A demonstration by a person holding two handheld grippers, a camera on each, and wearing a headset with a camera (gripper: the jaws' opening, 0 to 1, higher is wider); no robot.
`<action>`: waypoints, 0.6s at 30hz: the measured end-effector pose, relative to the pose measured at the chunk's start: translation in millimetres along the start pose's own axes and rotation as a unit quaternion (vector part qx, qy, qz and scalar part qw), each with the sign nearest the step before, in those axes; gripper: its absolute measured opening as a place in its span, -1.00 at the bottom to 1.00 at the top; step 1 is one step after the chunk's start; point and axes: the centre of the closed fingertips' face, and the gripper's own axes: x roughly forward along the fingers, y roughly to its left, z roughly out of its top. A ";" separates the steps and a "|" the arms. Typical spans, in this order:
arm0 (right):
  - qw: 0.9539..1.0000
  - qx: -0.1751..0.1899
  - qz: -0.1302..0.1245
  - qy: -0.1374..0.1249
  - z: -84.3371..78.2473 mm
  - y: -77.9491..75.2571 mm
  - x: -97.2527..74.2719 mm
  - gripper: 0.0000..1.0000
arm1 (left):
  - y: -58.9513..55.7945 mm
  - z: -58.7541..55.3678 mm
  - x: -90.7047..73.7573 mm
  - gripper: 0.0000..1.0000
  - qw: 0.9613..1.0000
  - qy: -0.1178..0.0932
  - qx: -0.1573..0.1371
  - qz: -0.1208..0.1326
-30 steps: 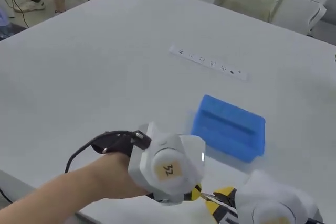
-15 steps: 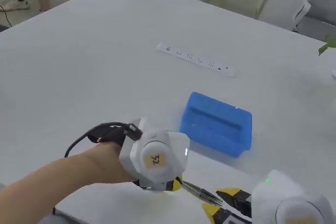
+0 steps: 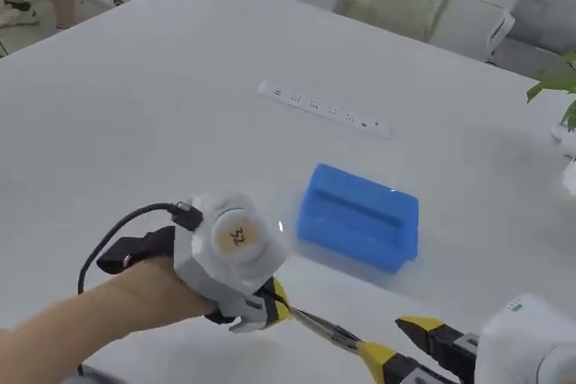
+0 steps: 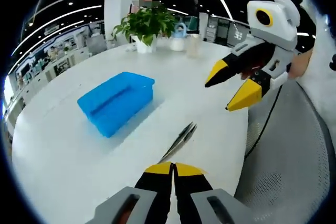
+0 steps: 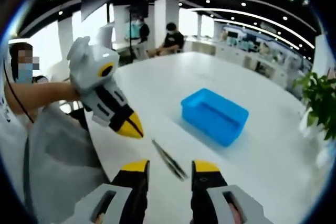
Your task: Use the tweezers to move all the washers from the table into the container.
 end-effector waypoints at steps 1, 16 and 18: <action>1.000 0.005 -0.004 -0.003 0.2 -1.7 -1.7 -0.39 | 2.0 0.3 -5.4 -1.00 1.000 -0.004 -0.010 0.011; 0.995 0.066 -0.050 -0.047 -2.0 -19.3 -32.3 -0.06 | 16.6 7.1 -95.5 0.40 0.972 -0.102 -0.116 0.178; 0.994 0.078 -0.059 -0.056 -1.8 -22.7 -35.8 0.02 | 17.6 4.8 -105.4 0.54 0.965 -0.110 -0.130 0.197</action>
